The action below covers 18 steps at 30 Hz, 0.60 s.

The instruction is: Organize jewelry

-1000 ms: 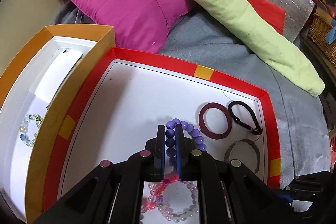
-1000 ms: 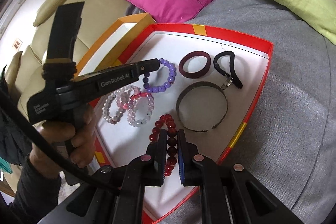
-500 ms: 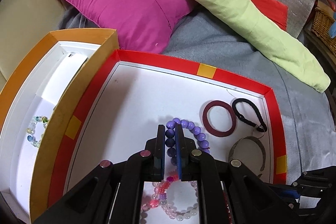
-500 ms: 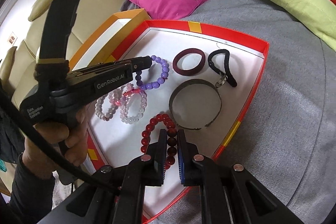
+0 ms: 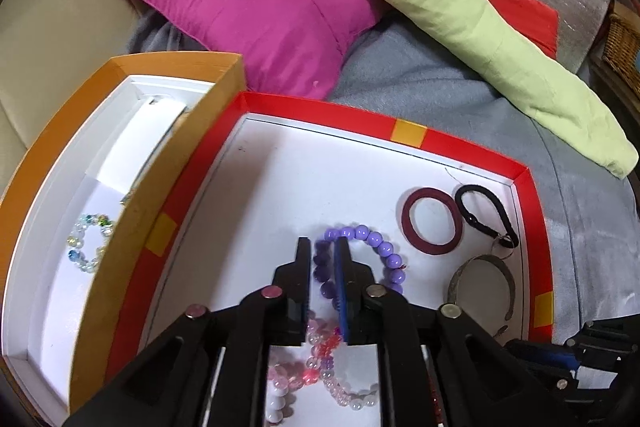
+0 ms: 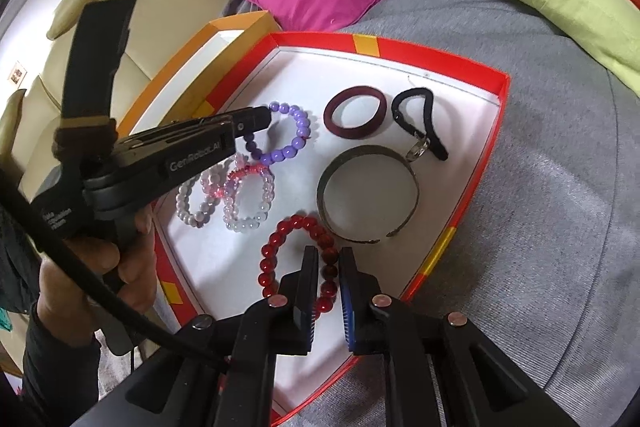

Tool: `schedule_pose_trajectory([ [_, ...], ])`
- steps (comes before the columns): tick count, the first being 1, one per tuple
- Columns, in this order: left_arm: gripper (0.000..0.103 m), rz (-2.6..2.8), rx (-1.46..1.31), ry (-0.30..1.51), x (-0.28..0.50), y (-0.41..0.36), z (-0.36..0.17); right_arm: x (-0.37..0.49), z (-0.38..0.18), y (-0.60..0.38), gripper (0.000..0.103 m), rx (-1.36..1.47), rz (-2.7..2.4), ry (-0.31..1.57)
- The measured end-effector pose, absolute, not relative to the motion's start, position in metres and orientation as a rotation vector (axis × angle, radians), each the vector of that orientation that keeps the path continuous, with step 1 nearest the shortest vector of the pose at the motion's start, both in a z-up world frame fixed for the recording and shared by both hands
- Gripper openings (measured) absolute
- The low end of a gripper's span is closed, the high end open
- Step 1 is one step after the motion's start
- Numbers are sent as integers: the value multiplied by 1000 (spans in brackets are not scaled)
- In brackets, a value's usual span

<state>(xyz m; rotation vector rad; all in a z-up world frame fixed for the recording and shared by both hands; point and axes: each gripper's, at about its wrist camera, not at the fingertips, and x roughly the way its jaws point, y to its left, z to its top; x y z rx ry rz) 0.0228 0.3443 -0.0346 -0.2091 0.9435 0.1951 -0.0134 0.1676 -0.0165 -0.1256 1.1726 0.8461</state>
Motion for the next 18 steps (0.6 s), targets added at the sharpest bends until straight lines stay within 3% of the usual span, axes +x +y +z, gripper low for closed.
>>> schedule_pose_trajectory([
  [4, 46, 240, -229, 904, 8, 349, -17, -14, 1, 157, 31, -95, 827, 1136],
  [7, 61, 284, -235, 851, -10, 348, 3, -21, 18, 149, 69, -103, 803, 1077],
  [8, 70, 309, -235, 832, -20, 347, 11, -26, 27, 146, 73, -126, 790, 1039],
  [18, 74, 482, -225, 738, -105, 303, 47, -62, 59, 111, 91, -272, 710, 917],
])
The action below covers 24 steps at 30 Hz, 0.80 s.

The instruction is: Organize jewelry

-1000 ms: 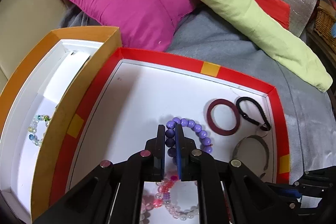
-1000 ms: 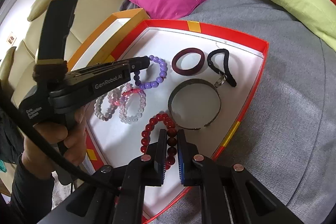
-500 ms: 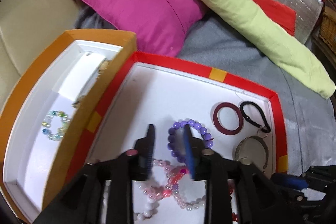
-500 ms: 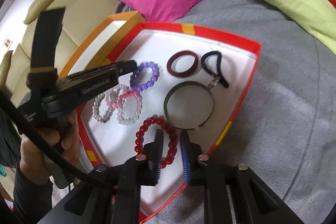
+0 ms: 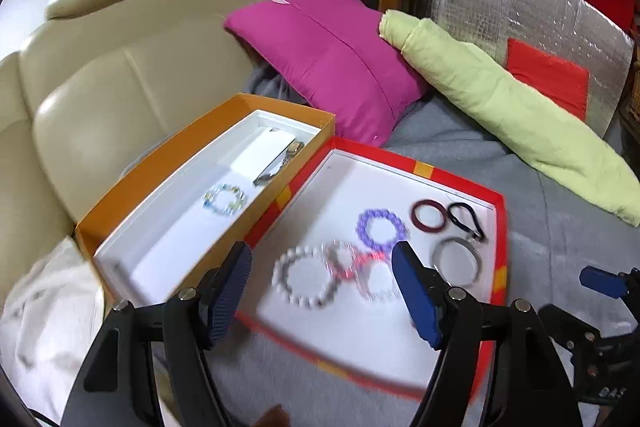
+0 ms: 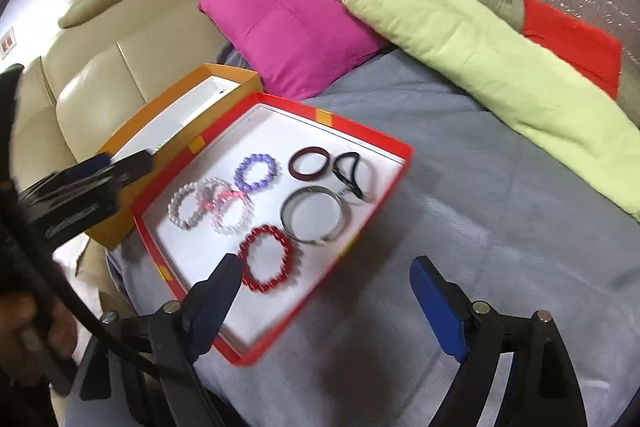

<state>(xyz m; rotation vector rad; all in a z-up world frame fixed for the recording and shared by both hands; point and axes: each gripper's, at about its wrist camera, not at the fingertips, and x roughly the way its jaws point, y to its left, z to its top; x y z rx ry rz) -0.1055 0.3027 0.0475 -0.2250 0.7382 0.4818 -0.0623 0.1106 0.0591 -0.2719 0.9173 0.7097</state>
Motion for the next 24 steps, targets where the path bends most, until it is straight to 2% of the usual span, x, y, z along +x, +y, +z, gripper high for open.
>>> schedule_pose_trajectory([
  [1, 77, 482, -243, 734, -114, 296, 49, -66, 61, 108, 95, -284, 702, 907],
  [2, 85, 486, -252, 734, -118, 293, 50, -70, 64, 104, 98, -301, 693, 888],
  [5, 100, 525, -259, 708, -138, 275, 55, -78, 71, 96, 100, -331, 694, 864],
  [24, 100, 499, -287, 728, -166, 237, 54, -106, 88, 78, 102, -378, 731, 862],
])
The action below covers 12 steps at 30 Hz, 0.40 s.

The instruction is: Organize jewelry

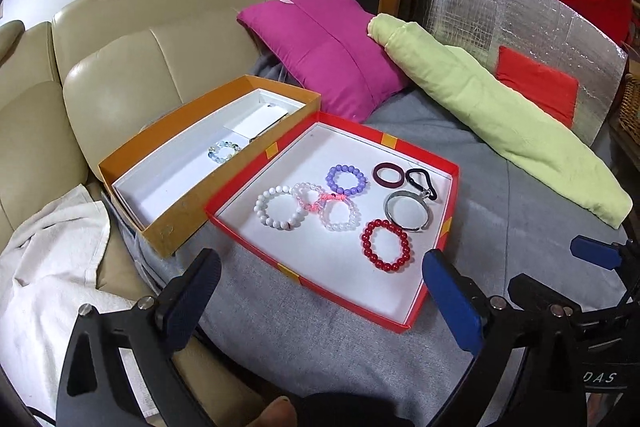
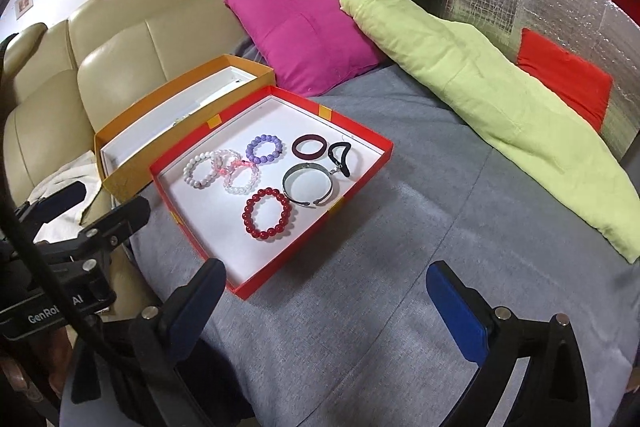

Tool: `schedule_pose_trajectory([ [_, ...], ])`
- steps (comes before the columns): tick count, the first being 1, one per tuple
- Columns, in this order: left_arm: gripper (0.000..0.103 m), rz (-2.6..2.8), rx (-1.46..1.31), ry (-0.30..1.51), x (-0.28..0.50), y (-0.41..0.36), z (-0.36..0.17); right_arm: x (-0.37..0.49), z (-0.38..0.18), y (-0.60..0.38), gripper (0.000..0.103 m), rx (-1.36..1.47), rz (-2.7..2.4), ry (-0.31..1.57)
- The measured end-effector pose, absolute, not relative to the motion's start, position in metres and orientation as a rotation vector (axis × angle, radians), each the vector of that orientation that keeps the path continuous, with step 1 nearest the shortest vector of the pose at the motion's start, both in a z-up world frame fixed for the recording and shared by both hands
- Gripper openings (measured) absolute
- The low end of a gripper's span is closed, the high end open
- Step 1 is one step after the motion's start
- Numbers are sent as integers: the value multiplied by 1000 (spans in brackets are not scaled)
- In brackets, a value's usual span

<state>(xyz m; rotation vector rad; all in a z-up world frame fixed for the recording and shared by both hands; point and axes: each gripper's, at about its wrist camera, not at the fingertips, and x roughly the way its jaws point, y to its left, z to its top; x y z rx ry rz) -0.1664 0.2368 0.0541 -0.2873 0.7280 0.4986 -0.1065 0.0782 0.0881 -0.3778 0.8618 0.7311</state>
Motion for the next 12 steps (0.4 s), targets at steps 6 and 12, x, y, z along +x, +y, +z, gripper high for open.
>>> schedule_pose_trajectory([
  [6, 100, 499, -334, 740, -165, 250, 48, -104, 87, 85, 102, -393, 732, 864],
  [12, 100, 492, -339, 741, -165, 256, 46, -101, 85, 90, 102, -396, 735, 871],
])
